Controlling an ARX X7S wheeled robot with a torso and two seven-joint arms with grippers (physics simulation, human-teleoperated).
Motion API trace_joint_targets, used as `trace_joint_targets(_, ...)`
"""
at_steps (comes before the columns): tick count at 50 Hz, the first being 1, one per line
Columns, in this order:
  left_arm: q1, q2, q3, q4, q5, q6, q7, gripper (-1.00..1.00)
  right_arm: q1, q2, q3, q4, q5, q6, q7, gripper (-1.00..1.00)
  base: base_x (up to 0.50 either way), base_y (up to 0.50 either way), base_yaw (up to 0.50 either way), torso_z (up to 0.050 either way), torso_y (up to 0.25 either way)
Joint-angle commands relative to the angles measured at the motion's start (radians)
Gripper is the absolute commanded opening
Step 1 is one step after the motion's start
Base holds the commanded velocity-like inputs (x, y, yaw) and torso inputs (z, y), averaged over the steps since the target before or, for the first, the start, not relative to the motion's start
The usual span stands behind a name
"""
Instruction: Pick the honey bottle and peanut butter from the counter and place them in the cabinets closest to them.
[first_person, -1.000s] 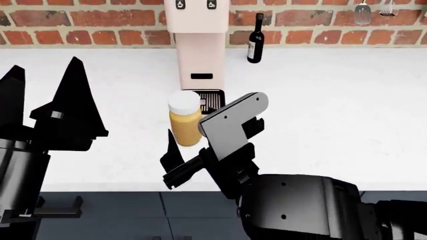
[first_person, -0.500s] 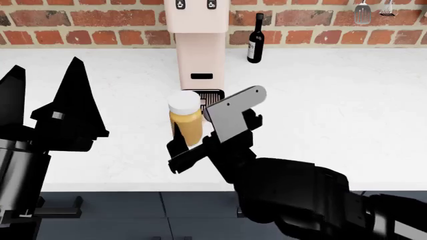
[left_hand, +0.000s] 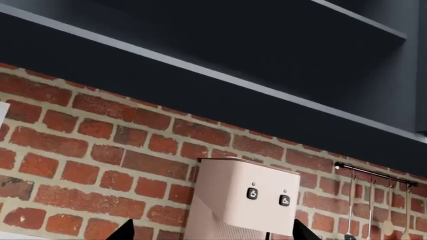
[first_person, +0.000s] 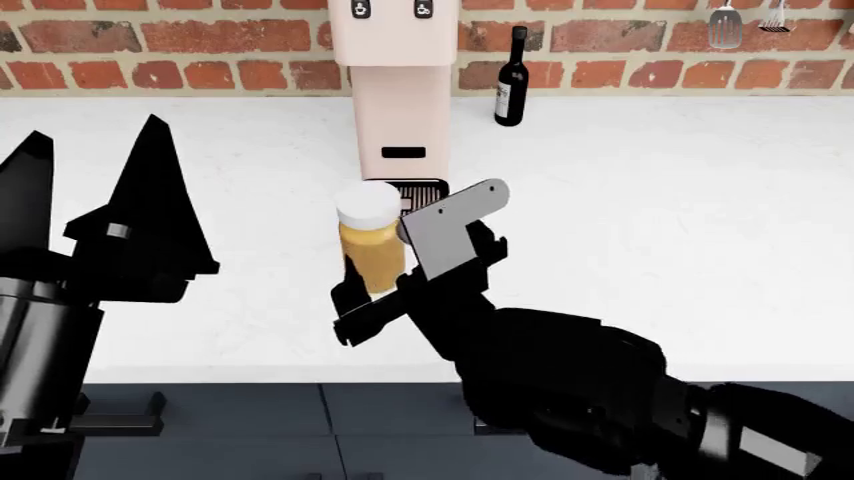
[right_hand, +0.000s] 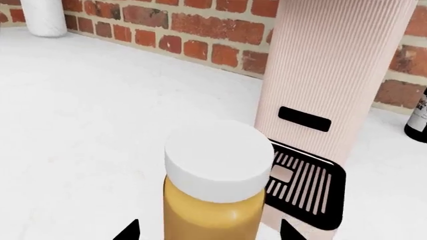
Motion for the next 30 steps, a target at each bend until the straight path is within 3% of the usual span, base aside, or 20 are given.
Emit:
trace_joint_targets(1,0.001,-0.004,0.008,-0.004,0.003,0.008,-0.002,1.00,-0.009,-0.043,-0.015,0.090,-0.010,-0.004,-0.048,1.00,0.00,0.00,0.00,0.000,0.000)
trace_joint_targets(30,0.007,-0.018,0.016,-0.006,-0.002,0.026,-0.011,1.00,0.019,-0.155,-0.012,0.309,-0.010,-0.005,-0.149,1.00,0.00,0.00,0.00,0.000,0.000)
